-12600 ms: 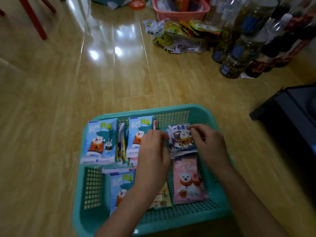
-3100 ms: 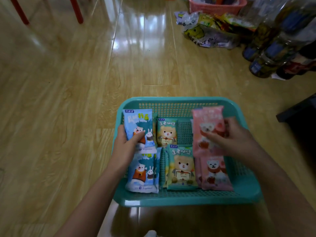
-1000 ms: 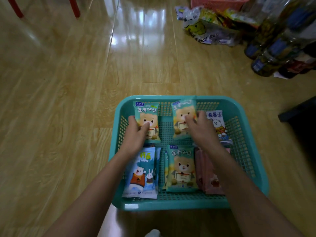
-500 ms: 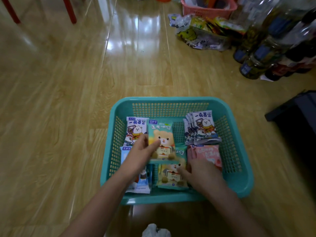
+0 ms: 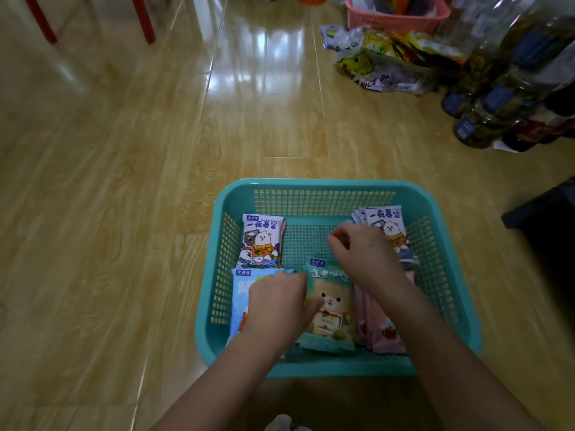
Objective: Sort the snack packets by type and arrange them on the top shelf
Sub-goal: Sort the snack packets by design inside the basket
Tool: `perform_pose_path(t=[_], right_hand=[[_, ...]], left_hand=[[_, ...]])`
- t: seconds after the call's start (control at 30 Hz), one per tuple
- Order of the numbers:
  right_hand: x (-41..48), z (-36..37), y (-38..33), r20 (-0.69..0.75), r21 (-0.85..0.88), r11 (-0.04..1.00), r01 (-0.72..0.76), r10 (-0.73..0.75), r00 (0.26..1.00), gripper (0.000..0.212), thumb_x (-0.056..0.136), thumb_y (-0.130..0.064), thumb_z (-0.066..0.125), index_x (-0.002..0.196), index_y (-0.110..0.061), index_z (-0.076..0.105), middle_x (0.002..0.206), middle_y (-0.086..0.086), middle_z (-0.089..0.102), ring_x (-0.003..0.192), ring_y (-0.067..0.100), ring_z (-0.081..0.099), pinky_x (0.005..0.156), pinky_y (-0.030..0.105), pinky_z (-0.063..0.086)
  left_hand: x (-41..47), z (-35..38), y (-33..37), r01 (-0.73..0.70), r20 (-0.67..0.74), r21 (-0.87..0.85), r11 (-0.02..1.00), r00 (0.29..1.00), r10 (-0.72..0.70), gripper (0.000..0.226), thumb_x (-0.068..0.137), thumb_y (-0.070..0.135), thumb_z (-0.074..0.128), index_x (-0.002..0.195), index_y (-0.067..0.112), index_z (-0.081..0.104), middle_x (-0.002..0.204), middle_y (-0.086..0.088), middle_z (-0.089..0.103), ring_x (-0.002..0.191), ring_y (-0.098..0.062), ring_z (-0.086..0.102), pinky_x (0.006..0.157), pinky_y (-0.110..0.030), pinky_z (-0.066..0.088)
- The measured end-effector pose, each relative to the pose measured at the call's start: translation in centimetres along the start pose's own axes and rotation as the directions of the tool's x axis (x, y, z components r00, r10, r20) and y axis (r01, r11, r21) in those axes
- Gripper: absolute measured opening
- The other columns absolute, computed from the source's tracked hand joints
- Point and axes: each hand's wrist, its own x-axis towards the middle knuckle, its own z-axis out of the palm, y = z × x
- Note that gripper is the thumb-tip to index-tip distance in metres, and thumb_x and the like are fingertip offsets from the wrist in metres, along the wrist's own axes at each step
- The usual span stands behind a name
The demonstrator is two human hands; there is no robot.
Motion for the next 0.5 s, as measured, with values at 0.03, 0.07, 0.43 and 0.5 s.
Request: perform_pose_path(t=[0.03,0.07,0.43,0.5], right_hand=[[0.8,0.6,-0.9,0.016,0.033,0.999,0.032,-0.033,0.999,0.024,0.094,-0.027,0.047,0.099,-0.013,0.066,0.093,0.005,0.069,0.079,0.018,0.062,0.07,0.029,0.049],[1.6,1.3,-1.9,0.047,0.05,0.997,0.053,-0.055,0.997,0.025,0.094,-0.026,0.046,0.097,-0.012,0.067,0.091,0.006,0.069,0.078,0.019,0.061,0.067,0.027,0.047],[5.9,10.1,-6.5,0.335,0.012,0.982,-0.186,0.172,0.926,0.106,0.07,-0.05,0.074,0.139,0.002,0.014,0.135,0.019,0.043,0.122,0.035,0.046,0.091,0.041,0.044],[6.3,10.9,-6.1,0.323,0.032,0.971,-0.236,0.214,0.922,0.109,0.065,-0.05,0.078,0.138,0.002,0.016,0.136,0.019,0.042,0.123,0.035,0.046,0.092,0.042,0.045]], left_hand=[[0.1,-0.4,-0.9,0.019,-0.057,-0.057,0.998,0.998,-0.022,0.032,0.091,0.051,0.045,0.092,0.019,0.053,0.091,-0.004,0.065,0.09,-0.025,0.061,0.073,-0.033,0.045],[0.4,-0.8,-1.9,0.037,-0.133,-0.122,0.992,0.99,-0.053,0.029,0.093,0.046,0.044,0.09,0.019,0.054,0.086,-0.005,0.066,0.085,-0.026,0.061,0.071,-0.034,0.046],[2.7,-2.8,-8.7,0.139,-0.272,-0.469,0.872,0.917,-0.292,0.013,0.092,0.007,0.047,0.099,0.005,0.058,0.091,-0.009,0.065,0.077,-0.022,0.054,0.062,-0.025,0.029],[2.6,-2.8,-8.8,0.132,-0.272,-0.482,0.866,0.917,-0.291,0.012,0.092,0.007,0.047,0.098,0.007,0.058,0.087,-0.006,0.063,0.072,-0.018,0.052,0.058,-0.023,0.027]])
